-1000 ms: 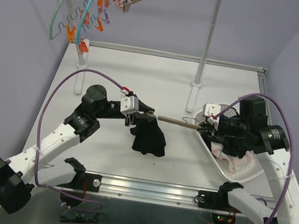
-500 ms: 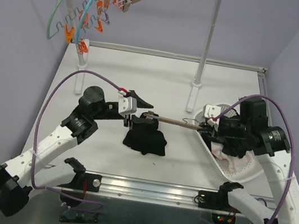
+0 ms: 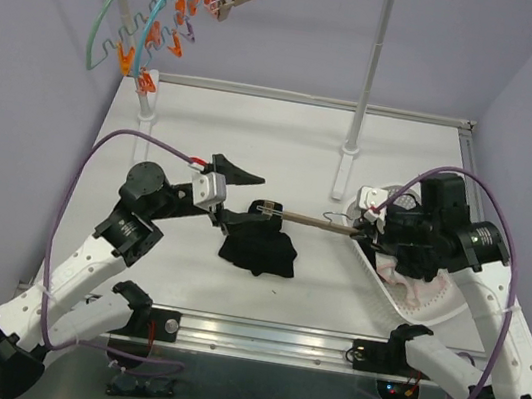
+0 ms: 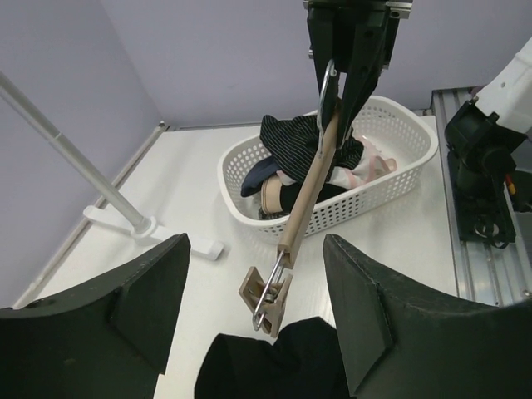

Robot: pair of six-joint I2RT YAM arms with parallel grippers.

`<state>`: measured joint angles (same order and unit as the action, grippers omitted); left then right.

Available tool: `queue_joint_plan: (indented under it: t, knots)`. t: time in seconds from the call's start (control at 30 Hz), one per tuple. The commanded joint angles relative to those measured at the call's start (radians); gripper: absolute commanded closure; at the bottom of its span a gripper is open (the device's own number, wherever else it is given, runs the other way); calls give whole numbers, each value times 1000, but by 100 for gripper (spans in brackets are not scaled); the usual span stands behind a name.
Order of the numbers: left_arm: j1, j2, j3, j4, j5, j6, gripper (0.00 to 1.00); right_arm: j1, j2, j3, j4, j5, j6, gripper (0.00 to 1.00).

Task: Remove the underwear clipped to the hanger
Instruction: Remove the underwear from the hanger.

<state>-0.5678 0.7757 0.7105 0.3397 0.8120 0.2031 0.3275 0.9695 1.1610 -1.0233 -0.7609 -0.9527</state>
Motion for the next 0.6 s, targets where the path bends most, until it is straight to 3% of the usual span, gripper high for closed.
queue_joint_plan:
  t: [0.0,0.27,0.4,0.57]
  knots:
    - [-3,46,1,108,7,-106,23,-1,43,11,-17,-25,-29,99]
    - [-85,187,122,16,-33,-4,23,-1,93,51,-41,37,-47,99]
    - [-185,258,194,-152,-125,143,23,1,120,72,-67,48,-64,99]
    - [-265,329,244,-249,-263,323,24,2,133,85,-81,46,-75,99]
